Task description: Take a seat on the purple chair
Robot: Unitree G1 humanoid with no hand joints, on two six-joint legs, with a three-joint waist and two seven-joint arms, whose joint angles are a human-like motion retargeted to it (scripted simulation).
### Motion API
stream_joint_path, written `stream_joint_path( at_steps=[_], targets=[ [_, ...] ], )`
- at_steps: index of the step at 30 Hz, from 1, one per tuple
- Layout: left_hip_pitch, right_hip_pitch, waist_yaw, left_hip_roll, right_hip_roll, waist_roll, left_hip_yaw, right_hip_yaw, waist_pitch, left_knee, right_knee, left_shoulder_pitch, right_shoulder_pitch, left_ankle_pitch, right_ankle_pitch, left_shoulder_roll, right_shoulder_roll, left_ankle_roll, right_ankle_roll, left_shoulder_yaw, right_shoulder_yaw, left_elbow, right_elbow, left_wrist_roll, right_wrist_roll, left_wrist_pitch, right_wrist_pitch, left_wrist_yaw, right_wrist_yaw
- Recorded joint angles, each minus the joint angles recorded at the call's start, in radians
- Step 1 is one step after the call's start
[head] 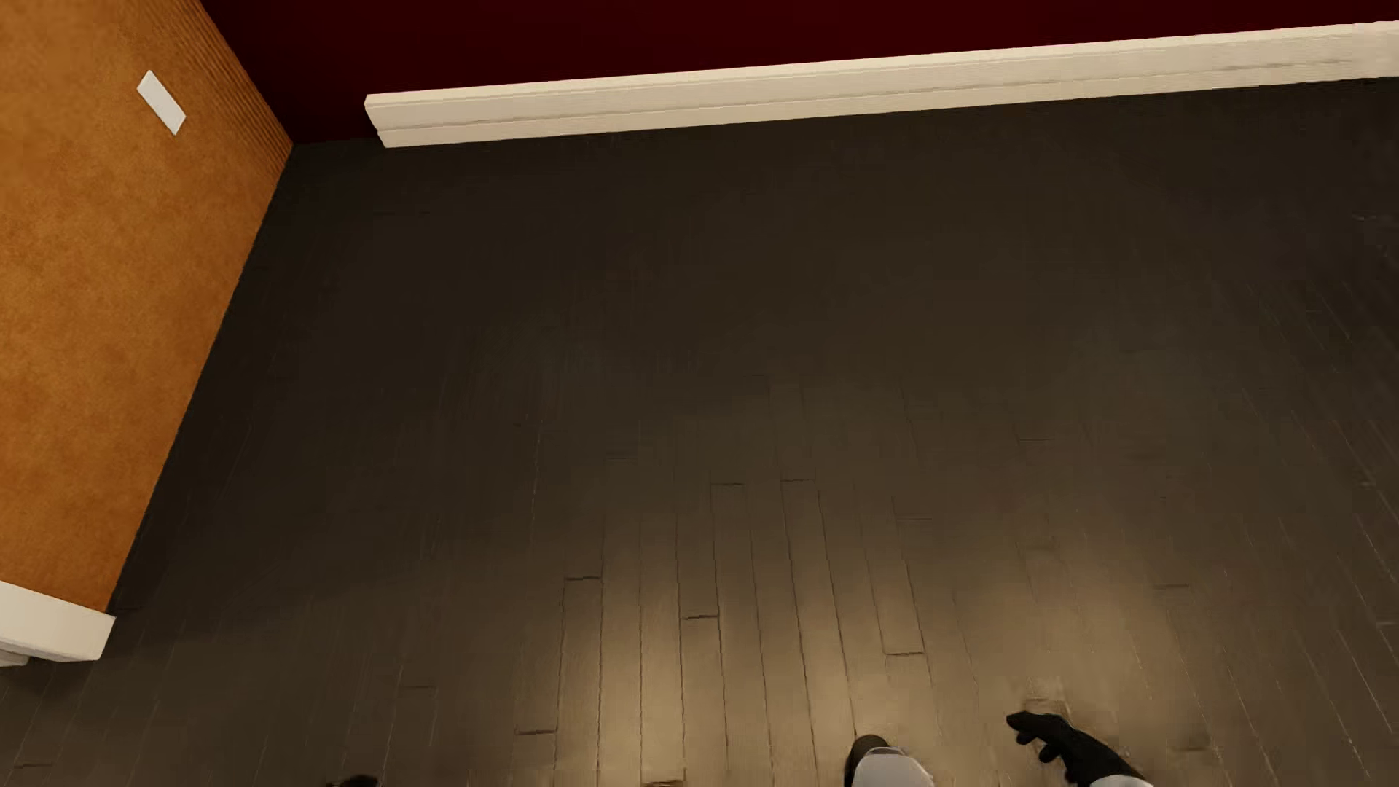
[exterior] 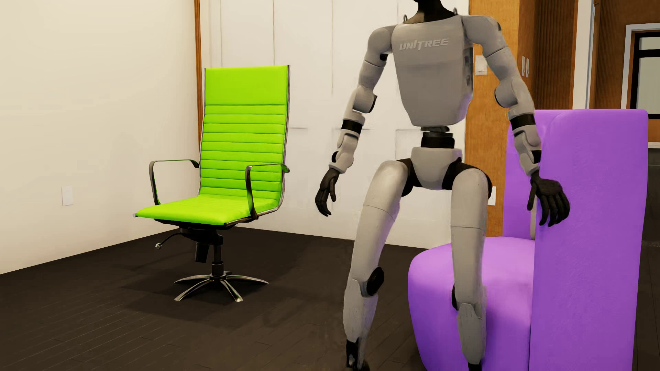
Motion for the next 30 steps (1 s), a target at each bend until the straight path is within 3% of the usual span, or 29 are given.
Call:
stream_joint_path(
  at_steps=[4, 9, 12, 15, 17, 20, 23, 25, 27, 28, 30],
  targets=[
    [-0.009, 0.077, 0.000, -0.032, 0.070, -0.003, 0.036, -0.076, 0.014, -0.095, 0.133, -0.030, -0.033, 0.050, -0.099, -0.029, -0.023, 0.034, -0.082, 0.012, 0.003, 0.027, -0.011, 0.046, -0.035, 0.011, -0.007, -0.074, 0.040],
    [-0.095, 0.205, 0.023, -0.040, 0.105, -0.008, 0.042, -0.103, 0.017, -0.055, -0.049, -0.065, -0.074, 0.045, -0.087, -0.048, -0.031, 0.052, -0.097, -0.005, 0.008, 0.019, -0.001, 0.051, -0.036, 0.010, 0.002, -0.074, 0.049],
    [-0.104, 0.242, 0.028, -0.038, 0.106, -0.039, 0.055, -0.105, 0.034, -0.035, -0.133, -0.066, -0.091, 0.043, -0.084, -0.033, -0.013, 0.046, -0.113, -0.014, 0.015, -0.001, -0.002, 0.048, -0.036, -0.009, 0.004, -0.047, 0.038],
    [-0.161, 0.226, 0.032, -0.010, 0.128, -0.029, 0.046, -0.098, 0.050, 0.076, -0.125, -0.078, -0.098, 0.030, -0.052, -0.028, -0.018, 0.048, -0.106, -0.007, 0.021, -0.019, -0.025, 0.049, -0.059, 0.003, 0.013, -0.065, 0.056],
    [-0.242, 0.178, 0.029, 0.007, 0.138, -0.025, 0.008, -0.090, 0.077, 0.199, -0.049, -0.102, -0.121, 0.011, -0.085, -0.020, -0.027, 0.035, -0.111, -0.006, 0.019, -0.046, -0.040, 0.076, -0.077, 0.008, 0.009, -0.076, 0.053],
    [-0.324, 0.076, 0.035, -0.013, 0.135, -0.035, -0.068, -0.069, 0.113, 0.355, 0.094, -0.147, -0.155, -0.021, -0.129, -0.017, -0.034, 0.032, -0.099, -0.037, 0.028, -0.057, -0.043, 0.090, -0.061, 0.024, 0.020, -0.099, 0.041],
    [-0.381, -0.045, 0.026, -0.021, 0.122, -0.021, -0.071, -0.054, 0.150, 0.436, 0.228, -0.202, -0.218, -0.013, -0.158, -0.025, -0.049, 0.005, -0.080, -0.044, 0.058, -0.071, -0.059, 0.103, -0.063, 0.026, 0.019, -0.103, 0.040],
    [-0.408, -0.134, 0.010, -0.023, 0.128, -0.015, -0.063, -0.034, 0.177, 0.440, 0.337, -0.243, -0.271, -0.077, -0.191, -0.022, -0.043, 0.056, -0.105, -0.043, 0.072, -0.089, -0.064, 0.118, -0.066, 0.020, 0.002, -0.095, 0.025],
    [-0.509, -0.226, 0.006, -0.032, 0.127, -0.009, -0.083, -0.014, 0.217, 0.566, 0.459, -0.305, -0.322, -0.107, -0.229, -0.021, -0.044, 0.056, -0.112, -0.055, 0.083, -0.099, -0.082, 0.146, -0.066, 0.016, -0.006, -0.113, 0.017],
    [-0.576, -0.296, 0.012, -0.024, 0.132, -0.024, -0.105, 0.001, 0.191, 0.628, 0.523, -0.303, -0.323, -0.127, -0.261, -0.012, -0.026, 0.093, -0.126, -0.073, 0.031, -0.124, -0.079, 0.071, -0.064, 0.057, 0.013, -0.089, 0.041],
    [-0.662, -0.387, 0.011, -0.019, 0.128, -0.030, -0.110, 0.008, 0.212, 0.728, 0.625, -0.350, -0.367, -0.165, -0.293, -0.006, -0.005, 0.101, -0.123, -0.076, 0.039, -0.136, -0.073, 0.075, -0.051, 0.066, 0.014, -0.086, 0.026]
  ],
)
